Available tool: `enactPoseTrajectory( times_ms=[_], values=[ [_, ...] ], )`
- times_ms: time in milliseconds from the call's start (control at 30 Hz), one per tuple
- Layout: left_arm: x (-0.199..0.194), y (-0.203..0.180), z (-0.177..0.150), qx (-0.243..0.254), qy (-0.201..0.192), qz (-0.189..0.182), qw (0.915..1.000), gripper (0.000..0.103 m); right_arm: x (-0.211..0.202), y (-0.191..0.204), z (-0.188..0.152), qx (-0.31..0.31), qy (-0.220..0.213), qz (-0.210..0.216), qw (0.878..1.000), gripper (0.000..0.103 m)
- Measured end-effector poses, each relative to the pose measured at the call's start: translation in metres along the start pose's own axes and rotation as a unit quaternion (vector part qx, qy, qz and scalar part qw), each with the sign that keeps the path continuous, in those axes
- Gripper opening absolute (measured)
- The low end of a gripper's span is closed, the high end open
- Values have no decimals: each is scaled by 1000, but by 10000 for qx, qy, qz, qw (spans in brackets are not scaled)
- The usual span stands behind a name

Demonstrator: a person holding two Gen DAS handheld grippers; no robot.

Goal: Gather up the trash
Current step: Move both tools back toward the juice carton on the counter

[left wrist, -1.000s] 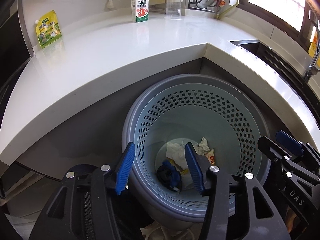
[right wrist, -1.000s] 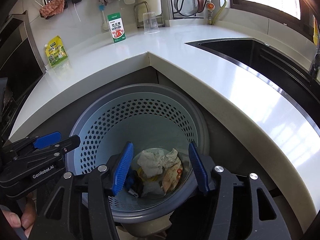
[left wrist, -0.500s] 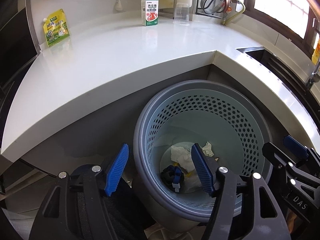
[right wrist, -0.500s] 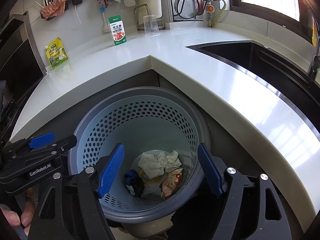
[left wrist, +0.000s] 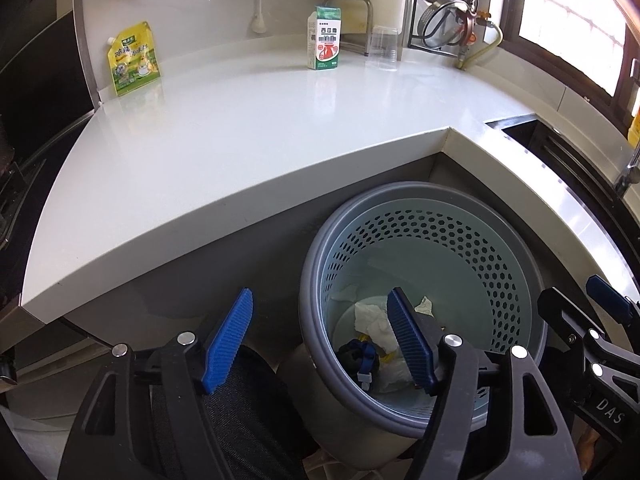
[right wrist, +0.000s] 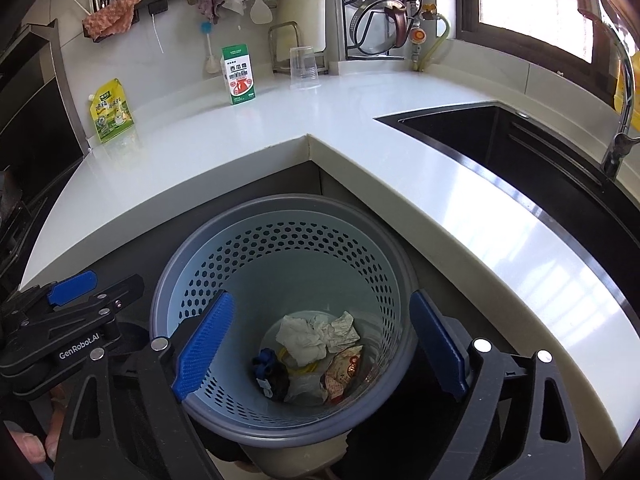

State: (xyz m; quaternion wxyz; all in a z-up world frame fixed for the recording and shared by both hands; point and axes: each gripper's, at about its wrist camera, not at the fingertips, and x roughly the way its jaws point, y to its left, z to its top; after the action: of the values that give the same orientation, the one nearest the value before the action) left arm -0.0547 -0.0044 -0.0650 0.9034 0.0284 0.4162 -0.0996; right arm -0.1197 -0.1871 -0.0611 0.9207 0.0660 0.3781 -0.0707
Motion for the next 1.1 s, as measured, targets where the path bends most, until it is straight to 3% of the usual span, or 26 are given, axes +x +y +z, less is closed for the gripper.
enactPoseTrajectory(
  times_ms=[300, 633, 900, 1100],
  values=[
    [-9, 21, 37, -115, -321, 117, 9993, 76, 2, 1, 30, -161, -110, 2, 9998, 86],
    [-6, 33, 132, -113, -1042, 273, 9941, 91, 19, -9, 111, -232, -462, 288, 9982, 86],
    [37, 24, 201, -68, -1219, 322, 9920, 96, 59, -5, 185, -545, -574, 539, 9954, 86],
    [91, 20, 241, -154, -994, 138, 9948, 96, 110, -5, 226, -735, -431, 467, 9953, 86]
  ],
)
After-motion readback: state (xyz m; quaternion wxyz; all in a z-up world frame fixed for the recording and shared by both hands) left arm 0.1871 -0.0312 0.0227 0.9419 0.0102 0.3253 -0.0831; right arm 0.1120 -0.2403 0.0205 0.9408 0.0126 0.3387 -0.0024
